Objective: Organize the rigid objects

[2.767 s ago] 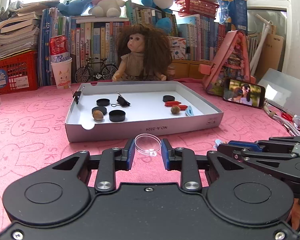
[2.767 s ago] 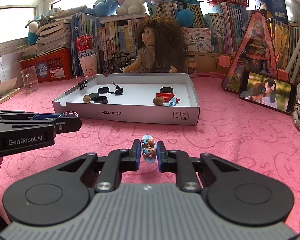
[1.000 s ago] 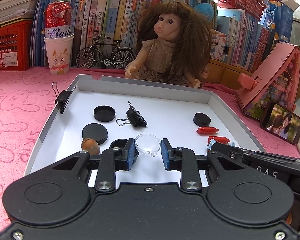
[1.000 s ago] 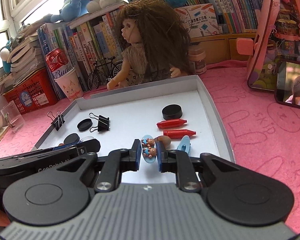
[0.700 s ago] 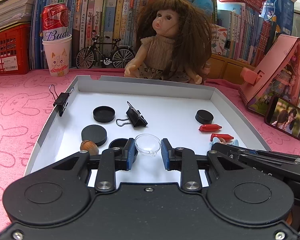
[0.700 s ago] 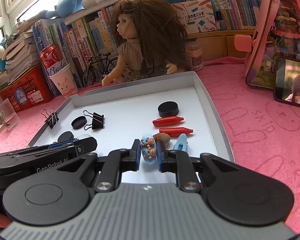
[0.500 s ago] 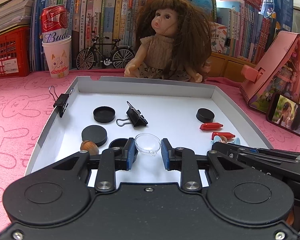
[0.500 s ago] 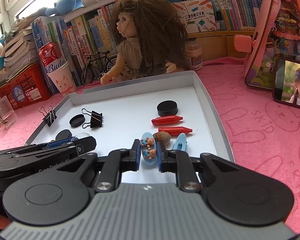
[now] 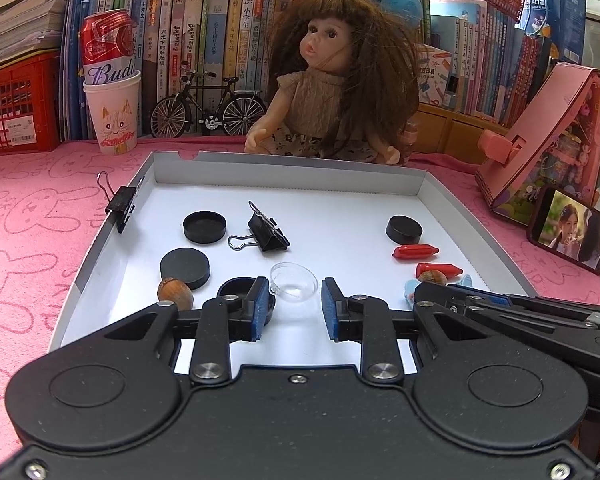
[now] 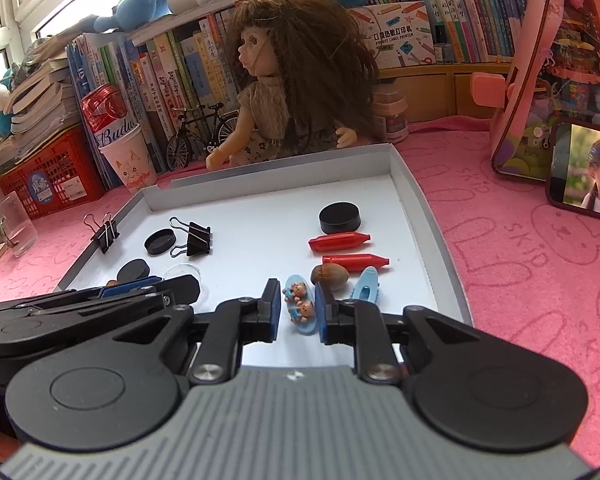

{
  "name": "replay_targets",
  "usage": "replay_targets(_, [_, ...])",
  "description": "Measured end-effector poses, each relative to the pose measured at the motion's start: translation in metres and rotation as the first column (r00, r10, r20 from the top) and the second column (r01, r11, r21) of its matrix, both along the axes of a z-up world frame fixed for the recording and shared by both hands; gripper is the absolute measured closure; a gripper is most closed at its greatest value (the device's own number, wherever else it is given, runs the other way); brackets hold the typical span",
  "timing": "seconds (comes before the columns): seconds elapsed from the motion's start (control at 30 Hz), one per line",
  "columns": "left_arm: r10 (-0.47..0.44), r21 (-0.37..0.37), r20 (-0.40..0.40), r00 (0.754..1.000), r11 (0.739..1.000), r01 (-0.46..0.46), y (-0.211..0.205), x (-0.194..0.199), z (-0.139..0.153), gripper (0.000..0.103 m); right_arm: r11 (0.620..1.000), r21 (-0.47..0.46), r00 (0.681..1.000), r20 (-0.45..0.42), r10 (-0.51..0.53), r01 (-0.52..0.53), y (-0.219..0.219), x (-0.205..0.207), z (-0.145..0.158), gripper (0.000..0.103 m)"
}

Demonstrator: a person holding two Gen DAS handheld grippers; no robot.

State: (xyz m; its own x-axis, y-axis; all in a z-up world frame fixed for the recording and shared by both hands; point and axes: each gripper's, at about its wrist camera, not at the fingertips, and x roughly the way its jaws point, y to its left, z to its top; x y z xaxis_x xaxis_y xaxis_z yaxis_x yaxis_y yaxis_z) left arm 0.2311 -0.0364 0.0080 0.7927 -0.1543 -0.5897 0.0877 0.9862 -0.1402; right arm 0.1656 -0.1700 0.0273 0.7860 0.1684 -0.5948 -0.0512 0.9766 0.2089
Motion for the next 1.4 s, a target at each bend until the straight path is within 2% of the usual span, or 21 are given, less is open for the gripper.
replay_targets(0.4, [-0.014,0.009,0.016,1.000,1.000,0.014,-0.003,-0.011,0.010,0.077,1.000,-0.008,1.000,0.008,0.001,-0.001,0.000,-0.007,0.006,0.076])
replay_targets(0.47, [-0.012,0.007,0.018,1.000,1.000,0.012,-0.002,-0.013,0.011,0.077,1.000,-0.010,1.000,0.010,0.001,-0.001,0.000,-0.009,0.008,0.073])
replay_targets(0.63, [-0.014,0.005,0.026,1.000,1.000,0.014,-0.001,-0.019,0.015,0.076,1.000,-0.019,1.000,0.021,-0.001,0.001,-0.001,-0.016,0.012,0.059])
replay_targets(1.0, [-0.014,0.004,0.035,0.999,1.000,0.014,-0.003,-0.036,0.018,0.075,0.999,-0.054,0.999,0.045,-0.003,0.005,0.002,-0.031,0.018,0.054])
replay_targets(1.4, [-0.006,0.008,0.051,0.999,1.000,0.005,0.002,-0.053,0.023,0.070,0.996,-0.093,0.998,0.067,-0.013,0.019,0.003,-0.048,0.024,0.042])
